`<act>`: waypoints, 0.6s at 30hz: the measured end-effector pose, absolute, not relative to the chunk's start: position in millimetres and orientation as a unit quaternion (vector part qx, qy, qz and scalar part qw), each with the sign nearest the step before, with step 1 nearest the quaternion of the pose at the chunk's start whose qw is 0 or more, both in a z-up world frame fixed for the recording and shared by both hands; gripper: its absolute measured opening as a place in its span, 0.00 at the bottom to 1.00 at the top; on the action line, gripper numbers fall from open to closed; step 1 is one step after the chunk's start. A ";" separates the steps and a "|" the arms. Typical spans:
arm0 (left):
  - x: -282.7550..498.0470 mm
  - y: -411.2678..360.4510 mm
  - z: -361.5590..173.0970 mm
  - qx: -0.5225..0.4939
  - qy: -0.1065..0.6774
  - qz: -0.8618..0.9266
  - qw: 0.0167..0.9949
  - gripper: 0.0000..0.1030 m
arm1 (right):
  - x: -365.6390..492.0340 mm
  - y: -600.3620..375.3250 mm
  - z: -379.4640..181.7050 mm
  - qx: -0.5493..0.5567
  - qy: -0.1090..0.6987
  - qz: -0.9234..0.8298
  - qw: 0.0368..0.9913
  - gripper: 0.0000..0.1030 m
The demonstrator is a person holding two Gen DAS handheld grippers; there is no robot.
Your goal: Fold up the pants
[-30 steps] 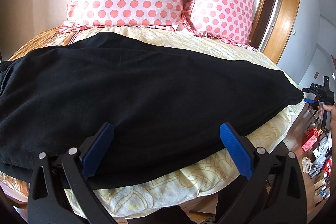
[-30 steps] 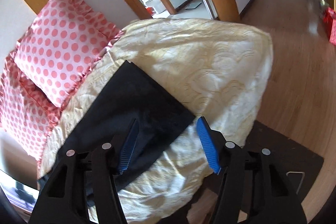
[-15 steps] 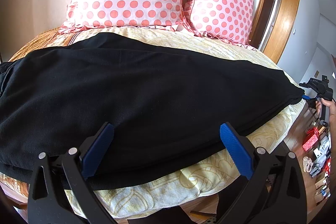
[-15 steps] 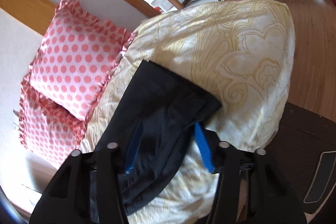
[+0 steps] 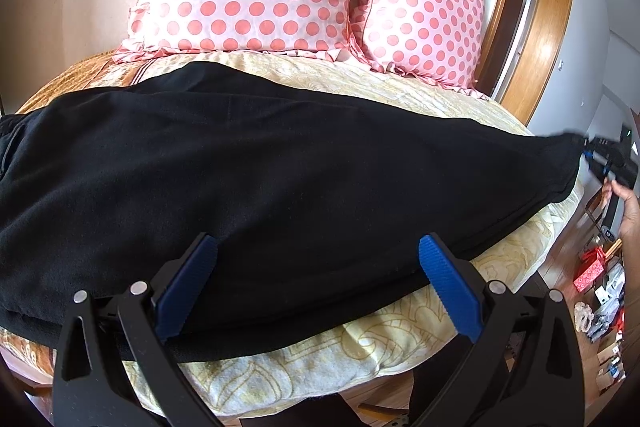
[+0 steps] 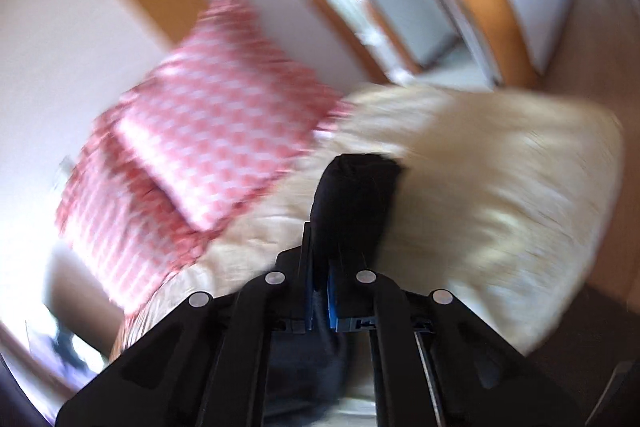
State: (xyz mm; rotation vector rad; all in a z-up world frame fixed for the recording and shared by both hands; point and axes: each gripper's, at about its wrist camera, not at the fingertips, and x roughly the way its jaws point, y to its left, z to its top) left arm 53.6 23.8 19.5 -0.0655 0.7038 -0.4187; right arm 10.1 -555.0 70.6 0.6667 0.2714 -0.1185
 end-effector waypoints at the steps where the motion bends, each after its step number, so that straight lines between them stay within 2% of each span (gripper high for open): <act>1: 53.2 23.6 19.4 -0.033 0.341 -0.202 0.917 0.98 | 13.9 -543.6 79.1 0.311 0.130 -0.040 0.941 0.05; 6: 52.6 23.6 19.0 -0.039 0.338 -0.198 0.919 0.98 | 46.4 -443.0 117.7 0.225 0.135 0.107 0.959 0.05; 9: 52.9 24.1 18.9 -0.047 0.336 -0.194 0.921 0.98 | 66.0 -363.5 118.4 0.176 0.158 0.212 0.948 0.05; 12: 53.1 25.5 19.6 -0.062 0.334 -0.188 0.922 0.98 | 85.2 -289.9 94.1 0.134 0.209 0.290 0.924 0.05; 16: 50.8 34.1 22.6 -0.105 0.332 -0.192 0.917 0.98 | 104.0 -213.9 30.3 0.064 0.323 0.318 0.889 0.05; 18: 47.4 40.4 25.7 -0.123 0.331 -0.194 0.915 0.98 | 105.6 -202.1 16.1 0.050 0.337 0.309 0.888 0.05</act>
